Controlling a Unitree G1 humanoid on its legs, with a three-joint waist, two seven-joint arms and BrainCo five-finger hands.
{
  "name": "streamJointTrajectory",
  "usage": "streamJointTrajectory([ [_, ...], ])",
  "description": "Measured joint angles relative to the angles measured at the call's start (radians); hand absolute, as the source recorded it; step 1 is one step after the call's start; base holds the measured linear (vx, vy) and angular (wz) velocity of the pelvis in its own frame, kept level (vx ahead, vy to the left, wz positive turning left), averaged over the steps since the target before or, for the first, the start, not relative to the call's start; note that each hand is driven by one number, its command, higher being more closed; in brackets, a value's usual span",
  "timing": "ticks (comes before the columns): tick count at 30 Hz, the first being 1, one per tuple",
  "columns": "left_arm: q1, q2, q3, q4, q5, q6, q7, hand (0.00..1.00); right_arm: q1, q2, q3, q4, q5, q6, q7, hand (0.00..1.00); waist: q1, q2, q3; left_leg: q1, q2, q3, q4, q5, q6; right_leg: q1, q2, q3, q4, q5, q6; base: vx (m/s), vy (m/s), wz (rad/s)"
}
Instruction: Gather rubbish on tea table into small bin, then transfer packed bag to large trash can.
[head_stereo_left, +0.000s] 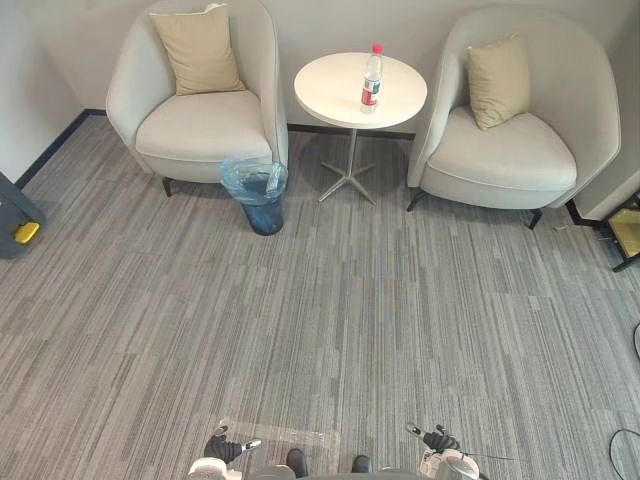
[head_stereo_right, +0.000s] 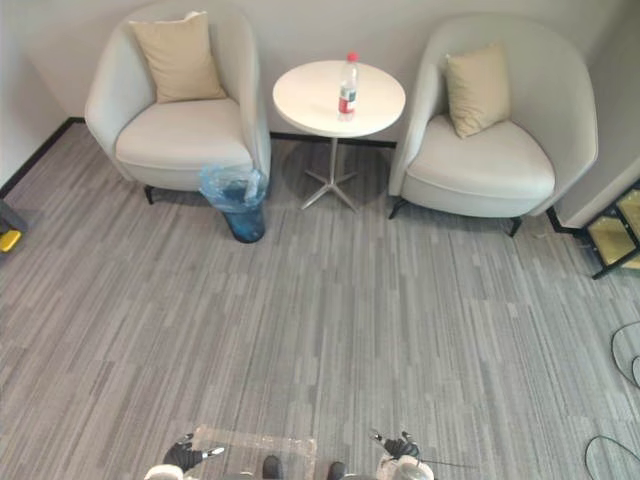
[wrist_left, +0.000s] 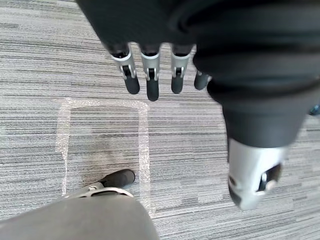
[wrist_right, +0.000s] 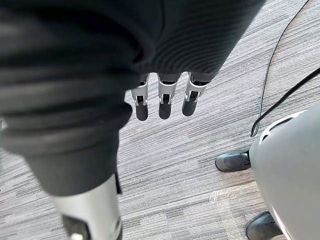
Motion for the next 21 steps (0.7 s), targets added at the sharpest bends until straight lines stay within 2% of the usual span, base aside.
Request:
streamJointTrajectory([
  [21, -0.016, 0.005, -0.019, 0.025, 0.028, -0.001, 0.000, 0.00, -0.003, -0.008, 0.026, 0.016, 0.000, -0.003, -0.002, 0.00, 0.000, -0.001, 0.003, 0.012, -0.004, 0.002, -0.014, 0.001, 0.001, 0.009, 0.001, -0.005, -0.013, 0.005, -0.008, 0.00, 0.000, 0.00],
])
